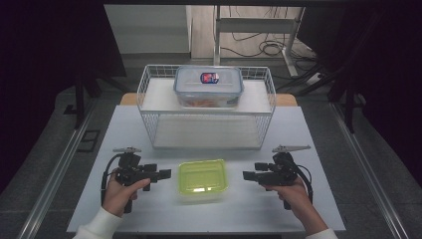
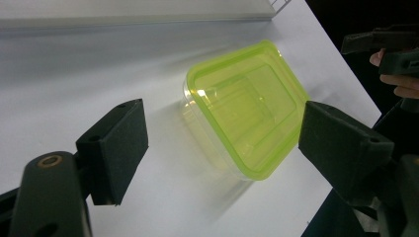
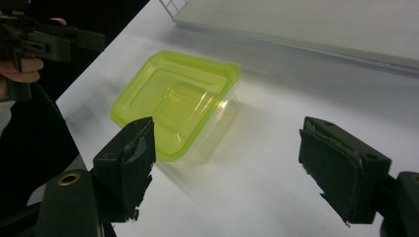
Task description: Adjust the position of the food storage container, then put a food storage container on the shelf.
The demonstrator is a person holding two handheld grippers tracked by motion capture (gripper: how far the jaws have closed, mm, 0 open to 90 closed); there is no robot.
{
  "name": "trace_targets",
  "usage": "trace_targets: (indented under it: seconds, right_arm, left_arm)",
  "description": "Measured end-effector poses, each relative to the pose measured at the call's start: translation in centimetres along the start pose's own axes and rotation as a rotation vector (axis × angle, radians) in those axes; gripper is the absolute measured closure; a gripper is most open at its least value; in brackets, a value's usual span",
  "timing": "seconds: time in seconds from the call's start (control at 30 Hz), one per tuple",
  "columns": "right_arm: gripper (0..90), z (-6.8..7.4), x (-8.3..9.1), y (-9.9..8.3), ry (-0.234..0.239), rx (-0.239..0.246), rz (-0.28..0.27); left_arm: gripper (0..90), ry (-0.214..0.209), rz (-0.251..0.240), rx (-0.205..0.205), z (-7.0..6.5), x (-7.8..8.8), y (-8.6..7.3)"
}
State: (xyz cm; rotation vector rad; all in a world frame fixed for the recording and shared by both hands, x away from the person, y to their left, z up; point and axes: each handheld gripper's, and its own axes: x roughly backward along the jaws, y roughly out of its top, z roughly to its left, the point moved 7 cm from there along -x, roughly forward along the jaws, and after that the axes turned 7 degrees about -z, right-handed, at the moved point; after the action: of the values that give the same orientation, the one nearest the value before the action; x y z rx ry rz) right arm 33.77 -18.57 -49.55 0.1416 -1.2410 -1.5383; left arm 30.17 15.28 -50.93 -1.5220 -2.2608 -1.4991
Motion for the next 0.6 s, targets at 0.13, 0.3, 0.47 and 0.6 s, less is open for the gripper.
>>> trace_targets:
  seconds: [0.13, 0.3, 0.47, 0.6]
  right_arm:
    - [22.3, 0.01, 0.11, -0.14, 0.005, -0.003, -0.003]
    - [22.3, 0.01, 0.23, -0.31, -0.001, -0.001, 0.003]
    - [22.3, 0.05, -0.03, -0.31, 0.007, -0.007, 0.007]
    - [22.5, 0.17, -0.29, -0.44, 0.014, -0.02, 0.01]
  left_arm:
    - [17.9, -0.015, 0.005, -0.006, -0.16, -0.2, 0.0]
    - [17.7, -0.028, 0.015, 0.005, -0.22, -0.45, -0.09]
    - [17.7, -0.043, 0.009, 0.016, -0.28, -0.34, -0.06]
    - [17.7, -0.045, 0.006, 0.038, -0.1, -0.64, -0.14]
